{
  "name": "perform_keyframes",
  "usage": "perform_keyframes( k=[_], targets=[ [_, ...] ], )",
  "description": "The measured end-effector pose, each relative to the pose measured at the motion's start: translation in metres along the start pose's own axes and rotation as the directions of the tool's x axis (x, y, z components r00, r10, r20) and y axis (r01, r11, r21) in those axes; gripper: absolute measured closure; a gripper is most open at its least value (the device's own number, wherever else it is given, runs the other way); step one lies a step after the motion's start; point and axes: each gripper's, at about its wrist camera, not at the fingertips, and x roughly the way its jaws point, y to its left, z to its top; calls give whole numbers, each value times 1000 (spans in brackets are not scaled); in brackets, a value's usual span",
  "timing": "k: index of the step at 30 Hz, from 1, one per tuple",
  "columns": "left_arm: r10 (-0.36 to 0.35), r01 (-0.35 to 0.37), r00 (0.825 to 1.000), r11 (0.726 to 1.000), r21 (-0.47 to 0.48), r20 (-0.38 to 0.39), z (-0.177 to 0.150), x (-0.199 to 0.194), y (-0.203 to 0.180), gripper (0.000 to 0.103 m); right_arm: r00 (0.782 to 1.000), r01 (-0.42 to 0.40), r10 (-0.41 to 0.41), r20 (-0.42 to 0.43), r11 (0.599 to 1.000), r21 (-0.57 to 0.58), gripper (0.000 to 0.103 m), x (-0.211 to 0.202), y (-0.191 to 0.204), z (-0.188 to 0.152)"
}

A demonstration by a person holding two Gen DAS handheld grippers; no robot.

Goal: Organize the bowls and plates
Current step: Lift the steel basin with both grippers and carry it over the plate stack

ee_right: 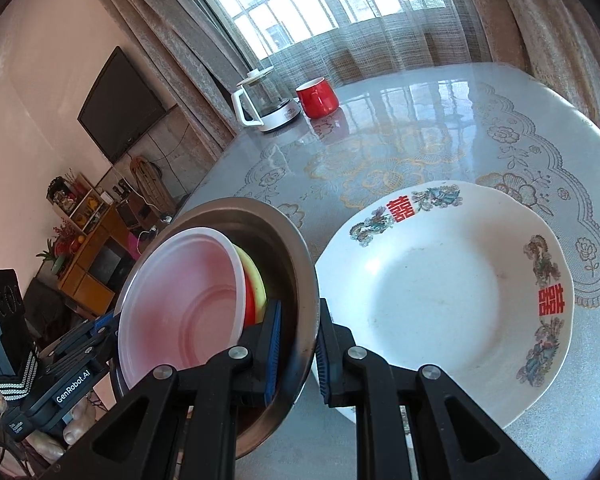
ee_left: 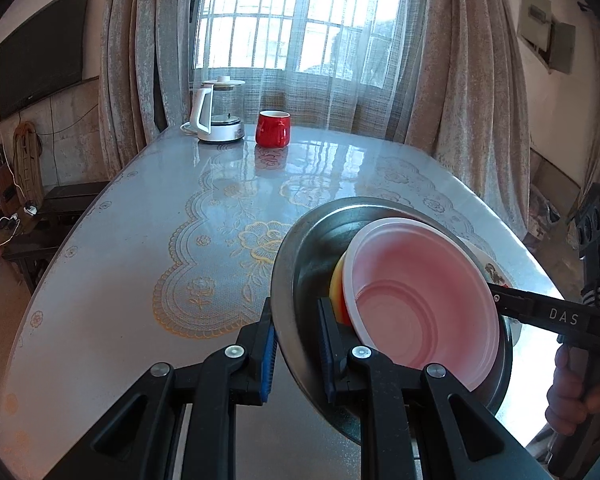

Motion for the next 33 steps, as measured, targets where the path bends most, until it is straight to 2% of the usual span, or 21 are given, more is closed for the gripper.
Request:
perform_keyframes(
  k=[20,28,33],
  targets=[
    [-91,92,995,995,37,-31,37,37,-79,86,996,61,-66,56,995,80,86,-57,-72,17],
    [-99,102,993,994,47,-70,38,53,-102,86,994,74,-82,66,991,114,86,-70,-93,19],
    [-97,100,988,995,16,-123,35,72,-105,86,995,85,-90,32,988,128,86,-61,-106,17]
  ],
)
